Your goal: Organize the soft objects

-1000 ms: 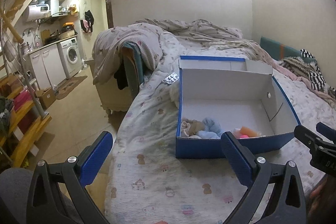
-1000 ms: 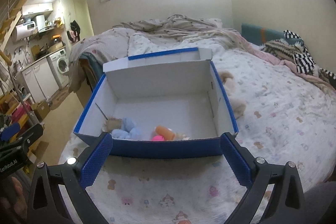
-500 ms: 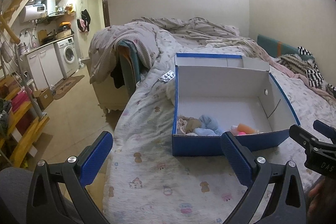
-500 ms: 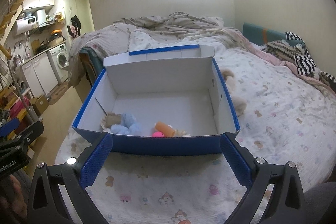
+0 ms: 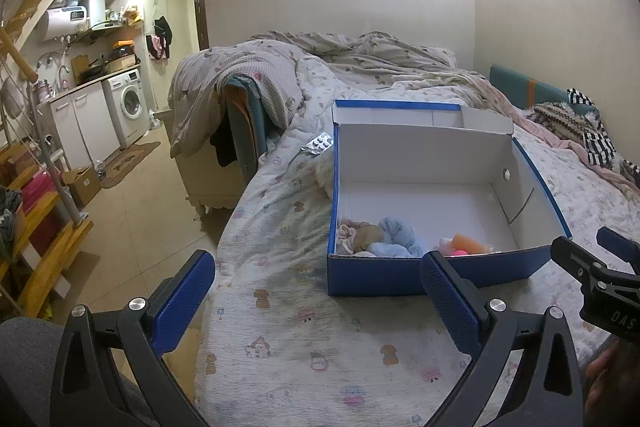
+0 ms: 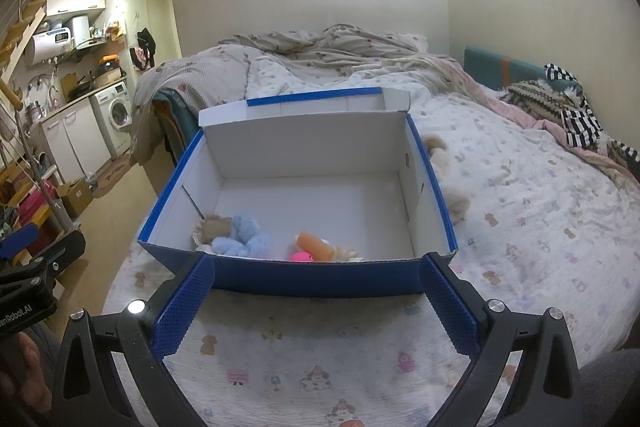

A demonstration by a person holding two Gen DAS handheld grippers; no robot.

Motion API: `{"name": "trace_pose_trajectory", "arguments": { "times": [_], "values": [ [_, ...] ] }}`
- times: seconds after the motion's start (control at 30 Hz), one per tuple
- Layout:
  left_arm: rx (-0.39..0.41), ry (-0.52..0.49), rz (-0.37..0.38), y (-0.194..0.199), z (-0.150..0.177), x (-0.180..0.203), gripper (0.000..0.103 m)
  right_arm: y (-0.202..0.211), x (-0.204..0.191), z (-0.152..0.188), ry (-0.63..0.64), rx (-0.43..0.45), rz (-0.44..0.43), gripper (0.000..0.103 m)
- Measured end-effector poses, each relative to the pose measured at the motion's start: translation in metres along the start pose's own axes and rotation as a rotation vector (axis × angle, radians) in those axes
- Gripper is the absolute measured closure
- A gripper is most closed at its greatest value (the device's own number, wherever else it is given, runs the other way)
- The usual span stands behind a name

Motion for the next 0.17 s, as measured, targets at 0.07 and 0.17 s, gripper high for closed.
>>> {"name": "trace_pose_trajectory", "arguments": {
  "times": [0.07,0.17],
  "values": [
    [0.001,0.0,0.0,0.0001,-0.0002,0.0001,0.001,0.0,0.0,0.0,0.001,0.0,0.0,0.0],
    [-0.001,0.001,0.0,0.0,-0.0001,0.0002,0.001,0.0,-0.0001,0.0001,0.001,0.0,0.0,0.0]
  ]
}}
Point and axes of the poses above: each gripper's, at about its wrist camera, not at the fingertips, and y roughly against the way its jaws point, x to its right, z to its underside, the point moved 2 cm from there along -y, roughly the way its jaws point, and after that the axes turned 10 degrees about z, right-handed, at the moved point
